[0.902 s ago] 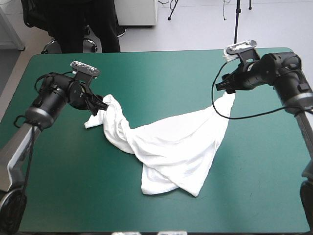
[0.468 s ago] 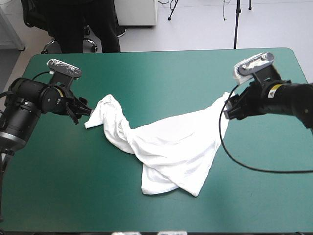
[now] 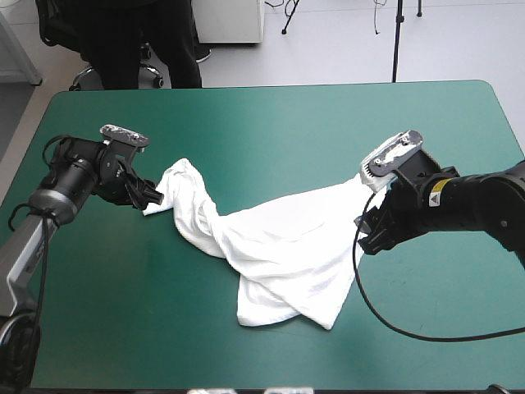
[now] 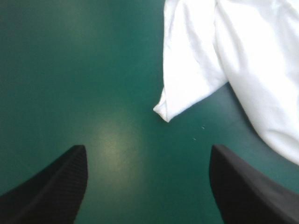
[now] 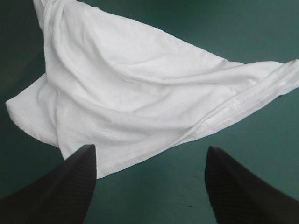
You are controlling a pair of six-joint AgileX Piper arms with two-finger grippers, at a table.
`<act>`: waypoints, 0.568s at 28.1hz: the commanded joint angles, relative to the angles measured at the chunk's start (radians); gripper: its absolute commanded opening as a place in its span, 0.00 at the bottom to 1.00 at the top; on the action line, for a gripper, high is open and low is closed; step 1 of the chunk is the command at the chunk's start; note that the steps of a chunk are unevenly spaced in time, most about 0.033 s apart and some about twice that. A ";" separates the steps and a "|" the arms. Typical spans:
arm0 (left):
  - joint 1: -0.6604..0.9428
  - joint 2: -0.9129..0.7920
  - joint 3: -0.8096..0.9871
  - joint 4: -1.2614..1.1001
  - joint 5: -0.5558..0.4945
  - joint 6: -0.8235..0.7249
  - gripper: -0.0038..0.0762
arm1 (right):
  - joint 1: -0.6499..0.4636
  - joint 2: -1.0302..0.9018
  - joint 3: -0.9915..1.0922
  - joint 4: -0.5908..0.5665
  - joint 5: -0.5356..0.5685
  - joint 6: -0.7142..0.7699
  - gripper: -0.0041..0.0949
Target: Fold the cloth
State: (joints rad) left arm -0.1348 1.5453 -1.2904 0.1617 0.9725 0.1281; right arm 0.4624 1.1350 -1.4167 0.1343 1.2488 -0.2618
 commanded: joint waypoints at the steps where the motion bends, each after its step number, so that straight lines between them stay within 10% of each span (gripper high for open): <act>1: 0.023 0.048 -0.024 -0.019 -0.057 0.003 0.71 | 0.039 -0.004 -0.023 0.007 -0.001 -0.013 0.66; 12: 0.037 0.254 -0.129 -0.091 -0.087 0.048 0.70 | 0.251 0.021 -0.011 0.007 -0.001 -0.073 0.65; 16: 0.037 0.297 -0.171 -0.141 -0.080 0.062 0.56 | 0.327 0.021 0.069 -0.023 -0.001 -0.108 0.66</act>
State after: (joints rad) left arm -0.0985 1.8731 -1.4210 0.0570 0.9069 0.1827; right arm 0.7646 1.1720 -1.3666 0.1316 1.2488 -0.3493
